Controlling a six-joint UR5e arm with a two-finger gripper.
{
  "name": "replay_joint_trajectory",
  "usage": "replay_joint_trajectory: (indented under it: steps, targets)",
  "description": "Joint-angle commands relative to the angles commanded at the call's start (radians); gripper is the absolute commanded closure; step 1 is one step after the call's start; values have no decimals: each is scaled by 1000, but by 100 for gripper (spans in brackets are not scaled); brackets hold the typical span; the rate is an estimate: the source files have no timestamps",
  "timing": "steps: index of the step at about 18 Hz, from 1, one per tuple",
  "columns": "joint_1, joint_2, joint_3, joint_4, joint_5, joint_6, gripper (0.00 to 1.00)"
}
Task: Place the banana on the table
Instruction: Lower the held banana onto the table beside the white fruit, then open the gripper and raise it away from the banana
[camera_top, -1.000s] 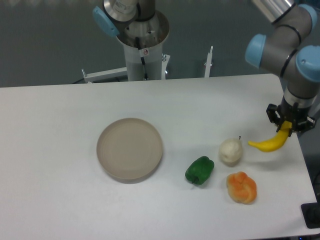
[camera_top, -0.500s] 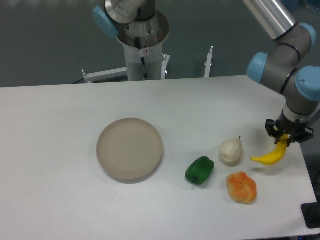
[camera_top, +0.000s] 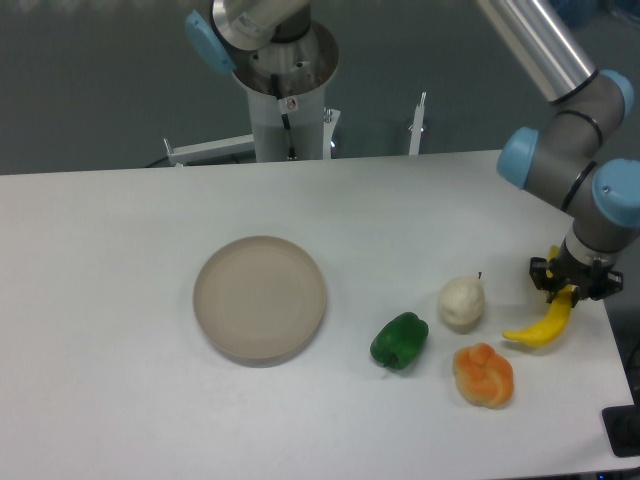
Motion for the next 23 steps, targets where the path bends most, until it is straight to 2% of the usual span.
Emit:
replay_joint_trajectory:
  steps: [9, 13, 18, 19, 23]
  targets:
    - [0, 2, 3, 0, 0, 2, 71]
    - [2, 0, 8, 6, 0, 14, 21]
    - [2, 14, 46, 2, 0, 11, 3]
    - [-21, 29, 113, 2, -2, 12, 0]
    - [-77, 54, 147, 0, 3, 9, 0]
